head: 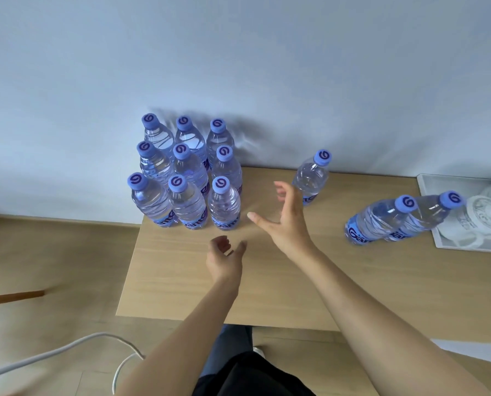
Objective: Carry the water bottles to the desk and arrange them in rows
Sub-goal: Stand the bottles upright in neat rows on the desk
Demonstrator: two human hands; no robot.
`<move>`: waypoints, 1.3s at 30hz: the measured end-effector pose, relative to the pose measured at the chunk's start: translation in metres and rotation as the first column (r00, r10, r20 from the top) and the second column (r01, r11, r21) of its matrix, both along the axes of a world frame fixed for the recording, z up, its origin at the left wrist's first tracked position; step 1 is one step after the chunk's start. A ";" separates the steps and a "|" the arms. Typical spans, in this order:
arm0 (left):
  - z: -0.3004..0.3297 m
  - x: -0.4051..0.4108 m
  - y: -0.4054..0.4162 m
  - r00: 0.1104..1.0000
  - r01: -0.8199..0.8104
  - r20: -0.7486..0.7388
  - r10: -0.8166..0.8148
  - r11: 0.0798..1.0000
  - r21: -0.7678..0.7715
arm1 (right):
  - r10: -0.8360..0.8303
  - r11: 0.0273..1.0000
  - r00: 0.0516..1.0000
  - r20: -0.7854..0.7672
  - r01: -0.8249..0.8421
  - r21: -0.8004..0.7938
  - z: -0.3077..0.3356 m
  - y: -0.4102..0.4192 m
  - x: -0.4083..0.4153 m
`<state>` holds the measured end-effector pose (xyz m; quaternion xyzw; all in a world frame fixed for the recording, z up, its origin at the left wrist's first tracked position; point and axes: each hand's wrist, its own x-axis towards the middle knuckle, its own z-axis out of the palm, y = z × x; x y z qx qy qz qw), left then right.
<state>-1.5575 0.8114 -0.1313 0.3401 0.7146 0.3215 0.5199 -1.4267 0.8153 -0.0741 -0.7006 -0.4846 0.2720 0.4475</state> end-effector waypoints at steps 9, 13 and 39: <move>0.038 0.048 0.005 0.897 0.427 0.056 -0.439 0.892 0.149 | -0.285 0.954 0.956 -0.066 0.290 0.072 0.007 -0.020 0.055; 0.048 0.064 0.028 0.840 0.534 -0.009 -0.543 0.823 0.194 | -0.402 0.913 0.914 -0.063 0.405 0.056 0.009 -0.004 0.075; 0.029 0.088 0.095 0.597 0.801 -0.102 -0.795 0.584 0.132 | -0.395 0.918 0.885 -0.247 0.370 -0.143 0.012 0.056 0.095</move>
